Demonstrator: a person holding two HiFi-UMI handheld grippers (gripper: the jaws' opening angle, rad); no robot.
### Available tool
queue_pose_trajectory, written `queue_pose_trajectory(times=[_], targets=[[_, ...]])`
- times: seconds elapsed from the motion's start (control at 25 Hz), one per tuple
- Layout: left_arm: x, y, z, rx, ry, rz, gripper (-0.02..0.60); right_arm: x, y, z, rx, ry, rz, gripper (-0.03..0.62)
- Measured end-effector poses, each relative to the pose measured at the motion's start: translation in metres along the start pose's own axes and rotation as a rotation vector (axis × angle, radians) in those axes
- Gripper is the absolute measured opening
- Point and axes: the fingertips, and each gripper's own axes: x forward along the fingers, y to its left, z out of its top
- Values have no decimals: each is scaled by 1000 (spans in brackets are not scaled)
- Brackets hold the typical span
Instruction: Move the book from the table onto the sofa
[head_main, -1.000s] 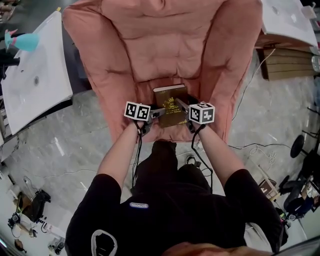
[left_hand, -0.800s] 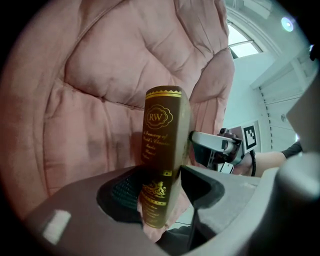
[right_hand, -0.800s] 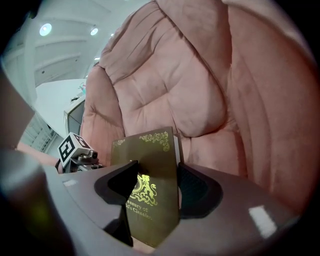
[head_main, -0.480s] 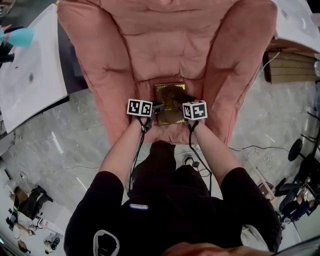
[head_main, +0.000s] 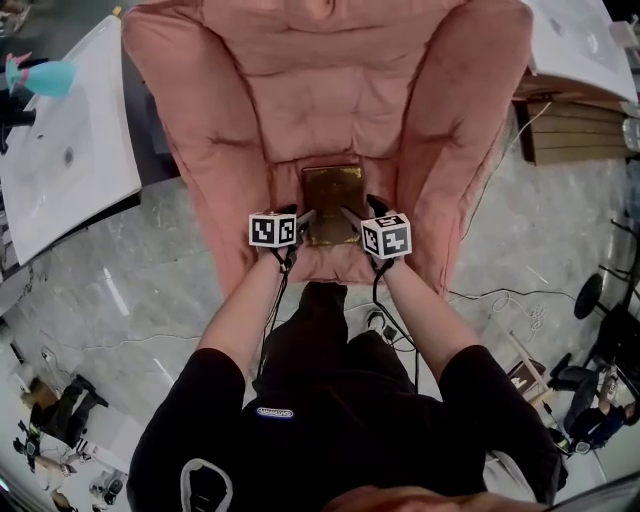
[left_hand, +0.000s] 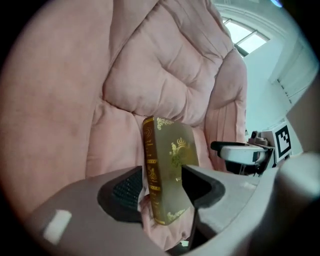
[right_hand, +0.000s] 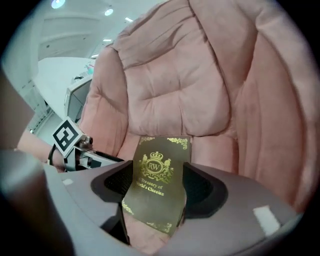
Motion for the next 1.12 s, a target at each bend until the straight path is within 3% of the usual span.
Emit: queue_pose_trajectory(times=[0.08, 0.16, 0.36, 0.6, 0.8, 1.12], targets=[[-13, -10, 2, -7, -31, -3, 253, -16, 12, 4, 6, -22, 15, 342], [-28, -27, 6, 34, -58, 1, 253, -37, 26, 11, 8, -55, 32, 342], [-90, -86, 17, 283, -139, 3, 267, -113, 74, 42, -41, -171, 103, 340], [-170, -163, 26, 464, -221, -16, 267, -218, 118, 62, -112, -273, 139, 330], [-232, -206, 37, 494, -286, 6, 265, -286, 143, 70, -83, -341, 147, 324], [-309, -287, 55, 574, -431, -16, 241, -387, 182, 102, -226, -497, 126, 296]])
